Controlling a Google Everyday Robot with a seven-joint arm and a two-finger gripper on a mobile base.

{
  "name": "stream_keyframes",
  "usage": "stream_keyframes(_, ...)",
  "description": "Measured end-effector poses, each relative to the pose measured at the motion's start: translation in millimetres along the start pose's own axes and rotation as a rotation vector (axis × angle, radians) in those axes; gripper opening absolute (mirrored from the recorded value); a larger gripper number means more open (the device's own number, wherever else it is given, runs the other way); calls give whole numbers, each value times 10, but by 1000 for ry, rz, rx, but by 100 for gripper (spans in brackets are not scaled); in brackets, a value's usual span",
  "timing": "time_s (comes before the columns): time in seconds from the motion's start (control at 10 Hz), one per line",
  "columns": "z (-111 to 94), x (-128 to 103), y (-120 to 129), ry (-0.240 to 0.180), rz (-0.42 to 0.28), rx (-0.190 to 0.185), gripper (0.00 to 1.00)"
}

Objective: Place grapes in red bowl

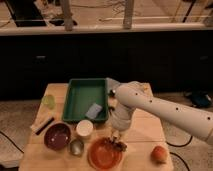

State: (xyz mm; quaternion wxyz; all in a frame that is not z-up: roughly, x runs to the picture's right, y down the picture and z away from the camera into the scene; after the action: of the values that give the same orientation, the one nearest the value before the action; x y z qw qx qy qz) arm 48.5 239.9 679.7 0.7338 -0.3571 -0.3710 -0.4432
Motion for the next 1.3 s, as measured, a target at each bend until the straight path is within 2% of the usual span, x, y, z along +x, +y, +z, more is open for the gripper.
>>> stream_keyframes(0.7,7,-3,-41,-1,-9,-3,2)
stream_keyframes(0.9,9,-2,-53,-2,-13,-4,8)
stream_keyframes(1.3,10,2,-67,-3,-18,-6,8)
